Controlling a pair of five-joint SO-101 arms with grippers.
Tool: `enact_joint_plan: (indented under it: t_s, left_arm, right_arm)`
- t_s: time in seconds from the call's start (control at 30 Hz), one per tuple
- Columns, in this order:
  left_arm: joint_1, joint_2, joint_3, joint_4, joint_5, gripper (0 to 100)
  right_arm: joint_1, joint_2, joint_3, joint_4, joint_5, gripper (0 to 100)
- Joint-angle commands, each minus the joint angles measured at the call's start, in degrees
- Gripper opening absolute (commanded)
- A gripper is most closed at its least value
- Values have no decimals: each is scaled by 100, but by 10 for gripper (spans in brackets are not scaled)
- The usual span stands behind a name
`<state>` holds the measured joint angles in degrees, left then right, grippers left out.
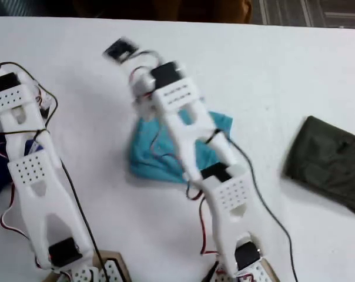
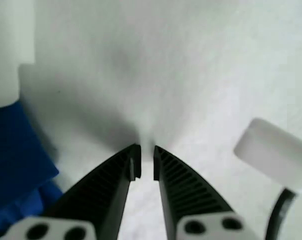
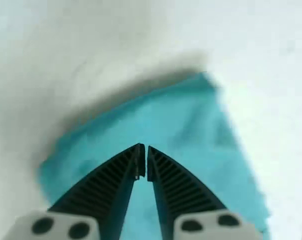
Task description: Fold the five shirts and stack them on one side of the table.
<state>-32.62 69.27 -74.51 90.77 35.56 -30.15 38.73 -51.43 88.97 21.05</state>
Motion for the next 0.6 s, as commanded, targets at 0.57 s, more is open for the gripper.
enact_joint_plan:
  t_s: [0.57]
  left_arm:
    - [-9,-70,-171,-53,-18,72]
  right_arm:
    - [268,2009,-1090,-1930,-44,18]
